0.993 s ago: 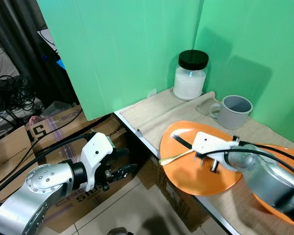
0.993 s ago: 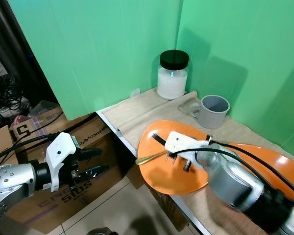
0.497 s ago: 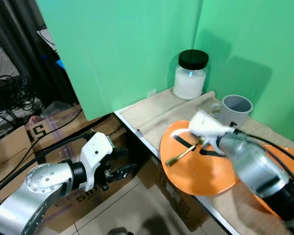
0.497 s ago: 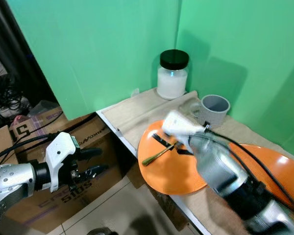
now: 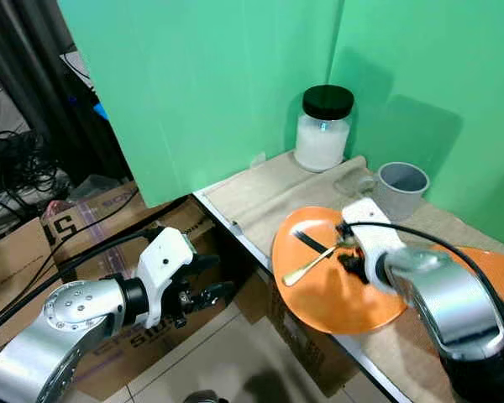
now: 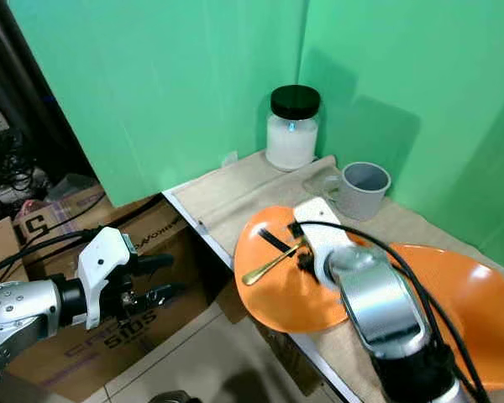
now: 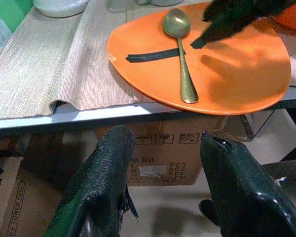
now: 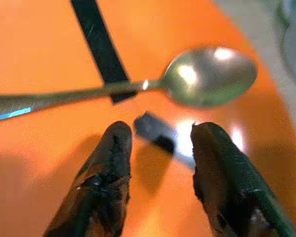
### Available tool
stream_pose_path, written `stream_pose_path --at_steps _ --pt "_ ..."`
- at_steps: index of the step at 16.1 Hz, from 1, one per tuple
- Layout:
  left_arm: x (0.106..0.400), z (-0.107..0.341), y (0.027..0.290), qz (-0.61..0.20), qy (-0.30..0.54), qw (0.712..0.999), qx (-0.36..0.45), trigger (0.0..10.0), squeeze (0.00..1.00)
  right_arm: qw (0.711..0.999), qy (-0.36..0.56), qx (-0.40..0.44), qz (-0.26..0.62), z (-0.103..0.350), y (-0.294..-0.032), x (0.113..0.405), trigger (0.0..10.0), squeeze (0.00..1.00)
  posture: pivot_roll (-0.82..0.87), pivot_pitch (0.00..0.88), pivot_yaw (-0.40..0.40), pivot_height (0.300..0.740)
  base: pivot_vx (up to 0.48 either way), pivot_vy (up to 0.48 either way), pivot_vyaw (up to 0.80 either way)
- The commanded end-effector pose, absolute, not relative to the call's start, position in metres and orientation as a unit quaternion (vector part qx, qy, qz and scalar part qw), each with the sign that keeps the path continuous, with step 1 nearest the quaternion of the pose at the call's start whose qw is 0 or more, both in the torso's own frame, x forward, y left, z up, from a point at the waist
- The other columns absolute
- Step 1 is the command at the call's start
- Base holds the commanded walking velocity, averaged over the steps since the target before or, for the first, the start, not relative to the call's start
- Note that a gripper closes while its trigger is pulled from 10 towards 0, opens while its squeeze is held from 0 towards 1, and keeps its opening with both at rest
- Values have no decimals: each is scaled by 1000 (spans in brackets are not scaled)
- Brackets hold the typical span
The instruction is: Setting the table
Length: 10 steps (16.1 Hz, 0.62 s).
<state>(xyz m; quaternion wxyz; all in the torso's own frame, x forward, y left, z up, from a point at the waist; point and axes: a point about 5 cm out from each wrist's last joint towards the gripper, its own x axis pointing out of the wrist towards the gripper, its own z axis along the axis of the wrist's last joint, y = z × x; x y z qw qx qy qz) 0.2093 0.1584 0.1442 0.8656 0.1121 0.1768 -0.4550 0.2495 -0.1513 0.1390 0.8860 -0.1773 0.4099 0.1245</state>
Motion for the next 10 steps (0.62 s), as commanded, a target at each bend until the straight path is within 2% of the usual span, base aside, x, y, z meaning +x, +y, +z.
stream_pose_path --at_steps 1,2,3,4,8,10 --pt "208 143 158 -458 183 862 114 10000 0 885 424 -143 127 137 -147 244 10000 1000 87 0 65 740 0 0 0" --pt "209 143 158 -459 183 862 115 10000 0 888 427 -114 129 136 -143 244 10000 953 87 0 67 740 0 0 0" --pt "209 143 158 -460 183 861 116 10000 0 892 427 -75 126 135 -137 246 10000 310 89 0 67 740 0 0 0" --pt "209 143 158 -460 183 861 117 10000 0 895 424 -59 121 136 -135 248 10000 0 91 0 66 740 0 0 0" --pt "209 144 159 -458 181 862 119 10000 0 907 409 12 98 146 -126 263 10000 0 99 0 60 740 0 0 0" --pt "209 144 158 -457 182 863 118 10000 0 908 409 -12 93 147 -123 270 10000 0 99 0 60 740 0 0 0"
